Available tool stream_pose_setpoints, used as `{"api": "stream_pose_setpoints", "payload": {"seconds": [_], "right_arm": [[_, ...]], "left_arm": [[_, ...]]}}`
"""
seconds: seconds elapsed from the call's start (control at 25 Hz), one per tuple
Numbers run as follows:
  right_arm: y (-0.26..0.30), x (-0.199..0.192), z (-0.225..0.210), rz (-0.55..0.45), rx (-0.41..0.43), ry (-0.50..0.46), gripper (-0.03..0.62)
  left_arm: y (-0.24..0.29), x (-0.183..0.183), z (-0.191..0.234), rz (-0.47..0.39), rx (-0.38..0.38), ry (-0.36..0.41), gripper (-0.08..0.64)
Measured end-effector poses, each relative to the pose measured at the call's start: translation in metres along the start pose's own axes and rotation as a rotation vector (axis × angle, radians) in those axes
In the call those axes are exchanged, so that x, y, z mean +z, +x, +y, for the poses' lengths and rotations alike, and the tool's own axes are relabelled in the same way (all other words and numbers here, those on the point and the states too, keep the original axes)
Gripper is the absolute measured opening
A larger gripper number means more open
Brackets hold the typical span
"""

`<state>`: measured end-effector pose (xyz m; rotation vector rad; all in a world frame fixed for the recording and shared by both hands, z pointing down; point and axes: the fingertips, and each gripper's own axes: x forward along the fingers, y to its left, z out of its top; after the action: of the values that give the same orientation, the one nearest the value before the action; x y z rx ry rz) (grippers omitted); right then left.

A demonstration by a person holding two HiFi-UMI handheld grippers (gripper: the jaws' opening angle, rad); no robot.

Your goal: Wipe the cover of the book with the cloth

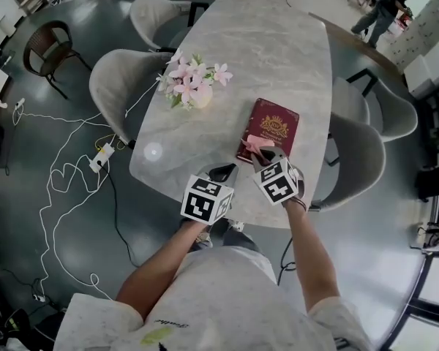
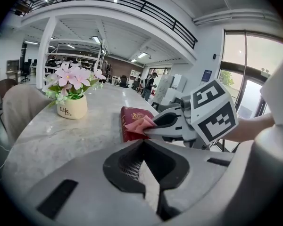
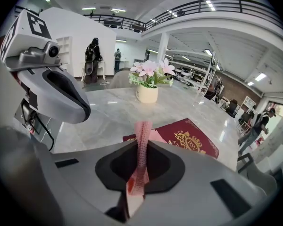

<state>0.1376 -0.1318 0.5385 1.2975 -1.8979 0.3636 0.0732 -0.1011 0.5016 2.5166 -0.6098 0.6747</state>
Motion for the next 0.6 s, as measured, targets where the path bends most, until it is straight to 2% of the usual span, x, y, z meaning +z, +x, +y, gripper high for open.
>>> {"api": "stream_pose_setpoints", "payload": {"seconds": [0.6], "right_arm": [[-0.013,-0.004,0.038,0.009,-0.025,0.028,0.018]], "left_arm": [[-0.025,-0.017,-0.001,-0.005,-0.037,0.014,0.008]]}}
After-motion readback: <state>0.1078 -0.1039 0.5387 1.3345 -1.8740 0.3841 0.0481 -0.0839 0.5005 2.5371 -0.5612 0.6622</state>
